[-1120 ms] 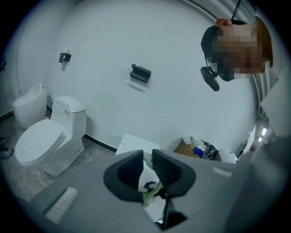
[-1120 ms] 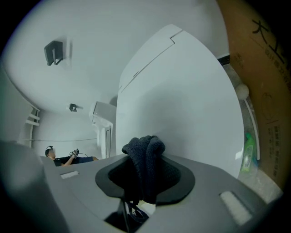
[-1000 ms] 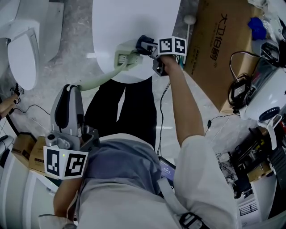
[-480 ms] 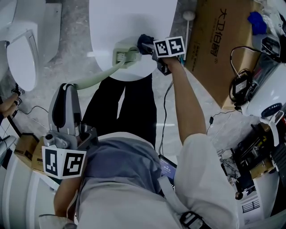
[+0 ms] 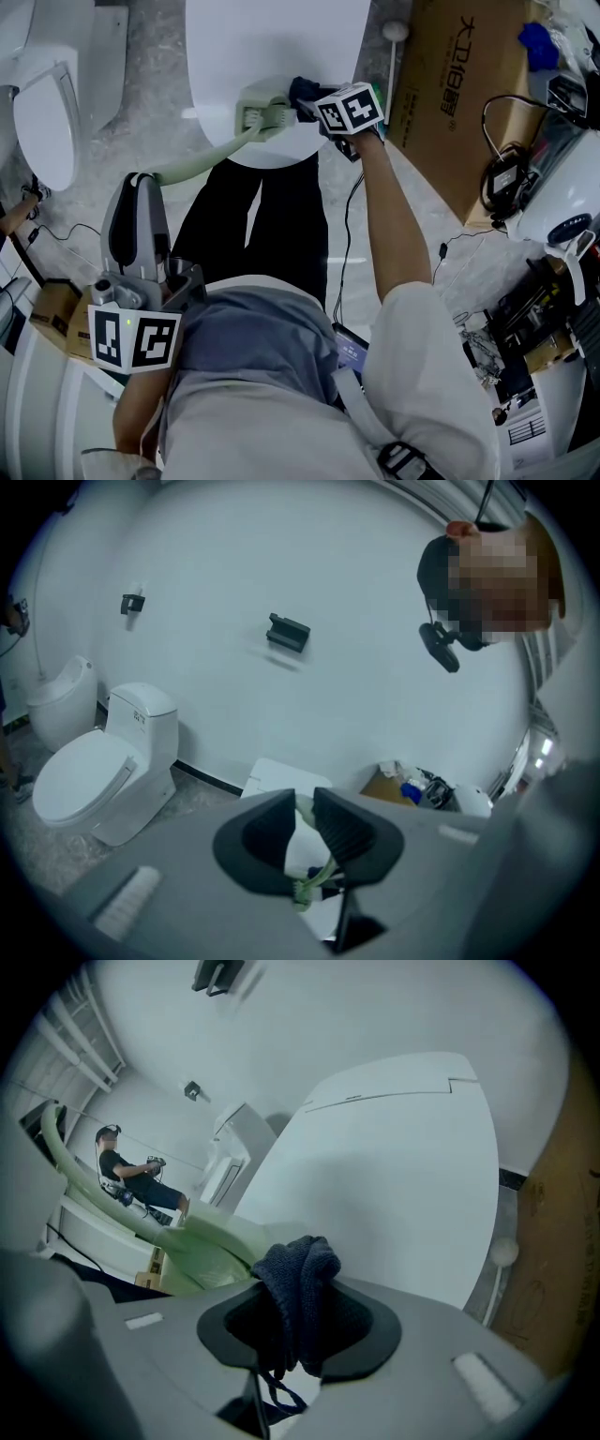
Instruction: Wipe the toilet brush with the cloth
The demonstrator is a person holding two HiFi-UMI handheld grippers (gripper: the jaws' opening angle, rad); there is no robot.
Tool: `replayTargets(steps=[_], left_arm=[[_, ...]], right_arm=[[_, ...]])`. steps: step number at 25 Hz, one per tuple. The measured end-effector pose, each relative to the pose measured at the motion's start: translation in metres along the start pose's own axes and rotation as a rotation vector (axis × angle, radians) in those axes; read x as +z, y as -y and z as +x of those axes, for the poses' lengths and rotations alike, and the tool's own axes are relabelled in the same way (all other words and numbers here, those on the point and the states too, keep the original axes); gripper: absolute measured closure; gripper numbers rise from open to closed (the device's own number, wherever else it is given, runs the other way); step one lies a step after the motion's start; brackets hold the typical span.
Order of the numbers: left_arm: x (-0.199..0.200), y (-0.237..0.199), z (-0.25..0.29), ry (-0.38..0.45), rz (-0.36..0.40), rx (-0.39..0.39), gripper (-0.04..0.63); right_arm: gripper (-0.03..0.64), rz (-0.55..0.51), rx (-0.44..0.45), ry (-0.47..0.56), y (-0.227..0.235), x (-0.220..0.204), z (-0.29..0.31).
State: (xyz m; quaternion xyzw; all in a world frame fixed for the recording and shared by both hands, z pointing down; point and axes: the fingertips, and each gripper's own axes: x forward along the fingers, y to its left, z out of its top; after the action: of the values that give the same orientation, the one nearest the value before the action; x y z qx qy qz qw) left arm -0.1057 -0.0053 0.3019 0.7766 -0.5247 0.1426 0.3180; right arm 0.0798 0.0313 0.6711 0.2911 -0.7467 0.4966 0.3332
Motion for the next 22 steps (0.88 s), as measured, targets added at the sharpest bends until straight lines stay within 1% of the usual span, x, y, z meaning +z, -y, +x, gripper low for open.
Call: replayTargets(steps=[3,10,22], left_arm=[[0.000,0.001,0.000,0.002,0.001,-0.002,0.595],[0.001,0.001,0.000,0.003,0.010,-0.008,0.595],[0.001,0.003,-0.001,-0.001,0.029,-0.027,0.595]], right_arm=[[0.500,-0.011,-0.006,0.008,-0.004,-0.005,-0.001],[0.502,0.017,-0.017,0.044,-0.011,-0.016,0.000],[0.502,0.115,-0.059,0.102,-0.018,-0.034,0.000]])
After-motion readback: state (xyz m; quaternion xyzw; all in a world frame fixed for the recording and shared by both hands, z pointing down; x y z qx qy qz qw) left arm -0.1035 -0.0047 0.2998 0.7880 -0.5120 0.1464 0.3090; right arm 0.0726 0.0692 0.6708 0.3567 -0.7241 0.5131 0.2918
